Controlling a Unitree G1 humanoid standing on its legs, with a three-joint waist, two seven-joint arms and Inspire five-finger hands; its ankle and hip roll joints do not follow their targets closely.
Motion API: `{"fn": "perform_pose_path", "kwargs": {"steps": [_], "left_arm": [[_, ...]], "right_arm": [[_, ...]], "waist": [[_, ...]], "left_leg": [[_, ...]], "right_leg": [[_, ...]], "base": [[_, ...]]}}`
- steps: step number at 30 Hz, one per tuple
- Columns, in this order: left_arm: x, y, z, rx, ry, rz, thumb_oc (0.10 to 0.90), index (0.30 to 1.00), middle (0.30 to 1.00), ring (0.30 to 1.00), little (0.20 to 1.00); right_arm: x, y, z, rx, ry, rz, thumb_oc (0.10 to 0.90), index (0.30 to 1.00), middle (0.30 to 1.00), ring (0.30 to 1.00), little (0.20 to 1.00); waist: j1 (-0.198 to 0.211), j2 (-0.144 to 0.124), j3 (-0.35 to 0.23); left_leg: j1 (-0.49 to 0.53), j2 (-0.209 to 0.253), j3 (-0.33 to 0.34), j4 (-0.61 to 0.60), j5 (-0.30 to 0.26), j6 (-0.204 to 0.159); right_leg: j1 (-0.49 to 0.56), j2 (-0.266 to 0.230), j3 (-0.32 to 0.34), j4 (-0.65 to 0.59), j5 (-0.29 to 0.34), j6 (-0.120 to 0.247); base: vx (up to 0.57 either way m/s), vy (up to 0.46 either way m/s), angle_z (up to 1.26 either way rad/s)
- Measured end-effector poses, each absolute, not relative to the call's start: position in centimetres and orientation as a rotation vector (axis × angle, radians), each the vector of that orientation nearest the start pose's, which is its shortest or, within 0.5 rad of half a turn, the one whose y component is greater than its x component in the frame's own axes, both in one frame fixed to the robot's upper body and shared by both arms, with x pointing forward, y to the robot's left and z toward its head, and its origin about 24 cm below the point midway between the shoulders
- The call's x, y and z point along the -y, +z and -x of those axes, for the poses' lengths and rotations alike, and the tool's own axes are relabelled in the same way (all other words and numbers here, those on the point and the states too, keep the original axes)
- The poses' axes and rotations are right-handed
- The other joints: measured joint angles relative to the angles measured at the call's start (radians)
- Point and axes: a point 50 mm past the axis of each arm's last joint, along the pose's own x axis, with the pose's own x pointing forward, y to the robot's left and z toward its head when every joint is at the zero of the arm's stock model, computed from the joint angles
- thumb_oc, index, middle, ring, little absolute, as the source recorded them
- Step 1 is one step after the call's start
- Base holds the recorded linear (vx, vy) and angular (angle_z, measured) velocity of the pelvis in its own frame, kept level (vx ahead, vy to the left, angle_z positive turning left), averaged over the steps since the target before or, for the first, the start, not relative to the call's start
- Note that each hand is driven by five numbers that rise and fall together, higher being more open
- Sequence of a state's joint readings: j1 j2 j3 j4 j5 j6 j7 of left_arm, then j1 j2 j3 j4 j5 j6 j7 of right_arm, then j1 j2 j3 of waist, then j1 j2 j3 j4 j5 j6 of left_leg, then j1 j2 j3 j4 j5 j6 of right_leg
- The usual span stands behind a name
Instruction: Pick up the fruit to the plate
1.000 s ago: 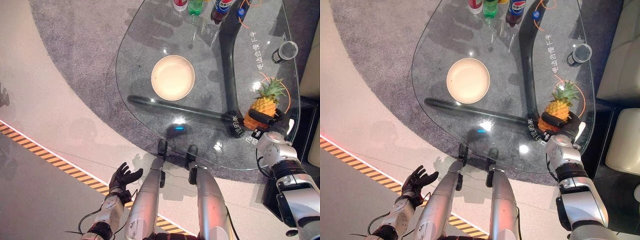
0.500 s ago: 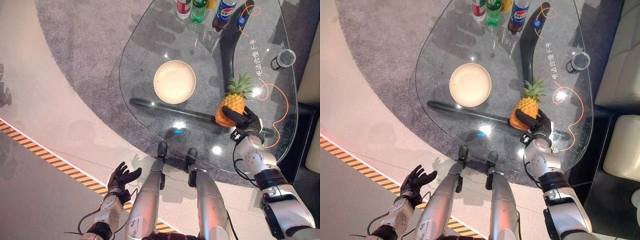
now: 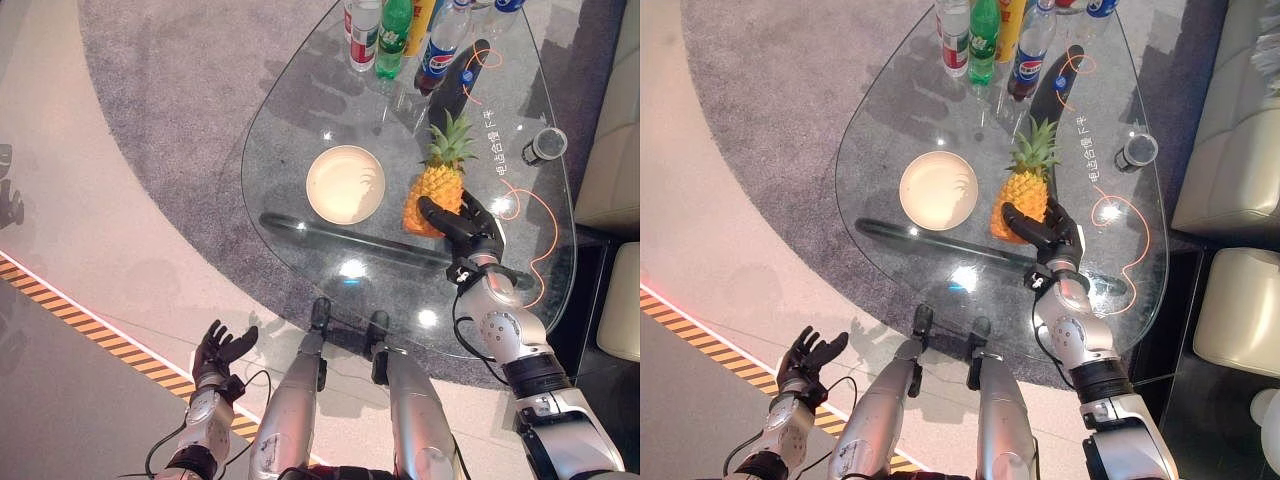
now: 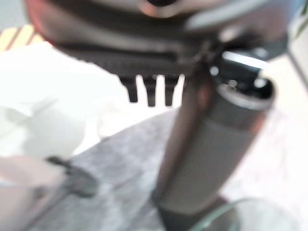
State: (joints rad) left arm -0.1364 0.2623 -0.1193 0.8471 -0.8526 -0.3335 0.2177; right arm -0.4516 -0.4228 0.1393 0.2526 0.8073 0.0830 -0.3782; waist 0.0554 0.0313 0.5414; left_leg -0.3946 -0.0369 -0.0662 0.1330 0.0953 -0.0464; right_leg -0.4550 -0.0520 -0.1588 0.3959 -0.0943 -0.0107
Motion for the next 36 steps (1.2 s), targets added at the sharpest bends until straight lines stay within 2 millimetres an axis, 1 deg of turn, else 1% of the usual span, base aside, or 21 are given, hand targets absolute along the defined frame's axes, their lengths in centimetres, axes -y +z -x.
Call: {"fn": "perform_pose_path", "kwargs": {"steps": [5,7,10,12,15,17,19,21,24,25,26,27,31,32,34,36], "left_arm": [[-24.7,-6.4,-22.7,-0.306,0.613,0.445,0.800,0.900,0.900,0.900,0.900],[-24.7,-5.9,-23.0,-0.274,0.612,0.453,0.800,0.900,0.900,0.900,0.900],[-24.7,-4.7,-23.5,-0.201,0.614,0.492,0.800,0.900,0.900,0.900,0.900],[-24.8,-3.7,-24.0,-0.145,0.614,0.535,0.800,0.900,0.900,0.900,0.900],[-24.4,-2.3,-24.8,-0.080,0.574,0.607,0.800,0.900,0.900,0.900,0.900],[-24.0,-1.2,-25.4,-0.023,0.503,0.659,0.800,0.900,0.900,0.900,0.900],[-23.1,0.2,-26.0,0.044,0.378,0.683,0.800,0.900,0.900,0.900,0.900],[-22.1,1.9,-26.6,0.104,0.223,0.697,0.800,0.900,0.900,0.900,0.900],[-21.0,3.9,-26.9,0.168,0.043,0.669,0.800,0.900,0.900,0.900,0.900],[-20.8,4.3,-26.9,0.185,0.007,0.662,0.800,0.900,0.900,0.900,0.900],[-20.6,5.3,-27.3,0.218,-0.033,0.668,0.800,0.900,0.900,0.900,0.900],[-20.5,5.7,-27.3,0.232,-0.054,0.673,0.800,0.900,0.900,0.900,0.900],[-19.6,8.5,-28.0,0.303,-0.208,0.681,0.800,0.900,0.900,0.900,0.900],[-19.3,8.7,-28.0,0.303,-0.234,0.697,0.800,0.900,0.900,0.900,0.900],[-18.1,9.2,-28.2,0.290,-0.345,0.778,0.800,0.900,0.900,0.900,0.900],[-17.2,9.1,-28.2,0.265,-0.394,0.808,0.800,0.900,0.900,0.900,0.900]], "right_arm": [[19.5,9.5,-32.8,-0.047,-0.164,-0.331,0.100,0.300,0.300,0.300,0.200],[19.3,9.5,-32.8,-0.047,-0.150,-0.333,0.100,0.300,0.300,0.300,0.200],[18.9,9.9,-32.3,-0.016,-0.097,-0.310,0.100,0.300,0.300,0.300,0.200],[18.3,10.4,-32.1,0.018,-0.020,-0.285,0.100,0.300,0.300,0.300,0.200],[17.1,11.3,-31.9,0.071,0.103,-0.232,0.100,0.300,0.300,0.300,0.200],[16.4,12.1,-31.7,0.108,0.188,-0.190,0.100,0.300,0.300,0.300,0.200],[15.9,12.8,-31.5,0.135,0.271,-0.132,0.100,0.300,0.300,0.300,0.200],[15.8,13.2,-31.3,0.153,0.327,-0.083,0.100,0.300,0.300,0.300,0.200],[15.7,13.3,-31.2,0.154,0.374,-0.039,0.100,0.300,0.300,0.300,0.200],[15.6,13.2,-31.1,0.152,0.390,-0.033,0.100,0.300,0.300,0.300,0.200],[15.5,13.1,-31.1,0.148,0.406,-0.021,0.100,0.300,0.300,0.300,0.200],[15.5,13.1,-31.0,0.145,0.415,-0.008,0.100,0.300,0.300,0.300,0.200],[15.3,12.8,-30.9,0.129,0.451,0.035,0.100,0.300,0.300,0.300,0.200],[15.2,12.7,-30.9,0.129,0.454,0.042,0.100,0.300,0.300,0.300,0.200],[14.9,12.6,-30.8,0.124,0.467,0.068,0.100,0.300,0.300,0.300,0.200],[14.5,12.3,-30.7,0.116,0.483,0.094,0.100,0.300,0.300,0.300,0.200]], "waist": [[-0.002,0.000,0.000],[-0.001,0.000,0.000],[0.000,0.000,0.000],[-0.002,0.000,0.000],[0.014,0.000,0.000],[0.027,0.000,0.000],[0.029,0.000,0.000],[0.043,0.000,0.000],[0.052,0.000,0.000],[0.051,0.000,0.000],[0.050,0.000,0.000],[0.050,0.000,0.000],[0.050,0.000,0.000],[0.050,0.000,0.000],[0.049,-0.001,0.001],[0.049,-0.001,0.001]], "left_leg": [[0.043,0.001,-0.002,-0.017,0.000,0.000],[0.057,0.003,-0.002,-0.029,0.001,-0.002],[0.066,0.002,-0.009,-0.031,0.001,-0.003],[0.078,0.003,-0.025,-0.032,0.003,-0.004],[0.100,0.007,-0.027,-0.034,0.003,-0.005],[0.101,0.010,-0.028,-0.034,0.004,-0.008],[0.101,0.011,-0.042,-0.034,0.007,-0.012],[0.098,0.013,-0.048,-0.034,0.008,-0.014],[0.097,0.011,-0.049,-0.033,0.007,-0.015],[0.096,0.011,-0.049,-0.033,0.005,-0.018],[0.095,0.010,-0.049,-0.033,0.005,-0.018],[0.094,0.010,-0.049,-0.033,0.005,-0.018],[0.086,0.010,-0.050,-0.033,0.007,-0.015],[0.084,0.010,-0.050,-0.033,0.007,-0.015],[0.074,0.010,-0.050,-0.032,0.007,-0.015],[0.074,0.009,-0.050,-0.031,0.007,-0.015]], "right_leg": [[0.044,0.003,-0.003,-0.017,-0.003,0.004],[0.053,0.003,-0.003,-0.018,-0.004,0.005],[0.067,0.006,-0.010,-0.026,-0.003,0.003],[0.089,0.010,-0.024,-0.037,-0.002,0.000],[0.112,0.012,-0.030,-0.037,-0.008,-0.004],[0.116,0.014,-0.037,-0.037,-0.010,-0.007],[0.122,0.013,-0.054,-0.037,-0.013,-0.011],[0.120,0.013,-0.058,-0.036,-0.015,-0.013],[0.120,0.013,-0.058,-0.034,-0.022,-0.007],[0.119,0.014,-0.058,-0.034,-0.022,-0.007],[0.119,0.013,-0.058,-0.034,-0.022,-0.006],[0.118,0.013,-0.058,-0.034,-0.022,-0.006],[0.110,0.014,-0.058,-0.035,-0.023,-0.006],[0.108,0.014,-0.058,-0.035,-0.023,-0.005],[0.100,0.014,-0.059,-0.035,-0.024,-0.005],[0.100,0.013,-0.059,-0.035,-0.023,-0.005]], "base": [[-0.01,-0.007,0.00],[-0.01,-0.037,0.01],[0.00,-0.038,0.06],[0.00,-0.040,0.14],[-0.01,-0.047,0.07],[-0.02,-0.042,0.09],[-0.04,-0.021,0.20],[-0.04,-0.001,0.09],[-0.01,0.000,0.01],[0.00,0.000,0.00],[-0.03,-0.020,0.01],[-0.03,-0.022,0.00],[-0.04,-0.016,0.00],[0.00,0.000,0.00],[0.00,0.000,0.00],[0.00,0.000,0.00]]}}
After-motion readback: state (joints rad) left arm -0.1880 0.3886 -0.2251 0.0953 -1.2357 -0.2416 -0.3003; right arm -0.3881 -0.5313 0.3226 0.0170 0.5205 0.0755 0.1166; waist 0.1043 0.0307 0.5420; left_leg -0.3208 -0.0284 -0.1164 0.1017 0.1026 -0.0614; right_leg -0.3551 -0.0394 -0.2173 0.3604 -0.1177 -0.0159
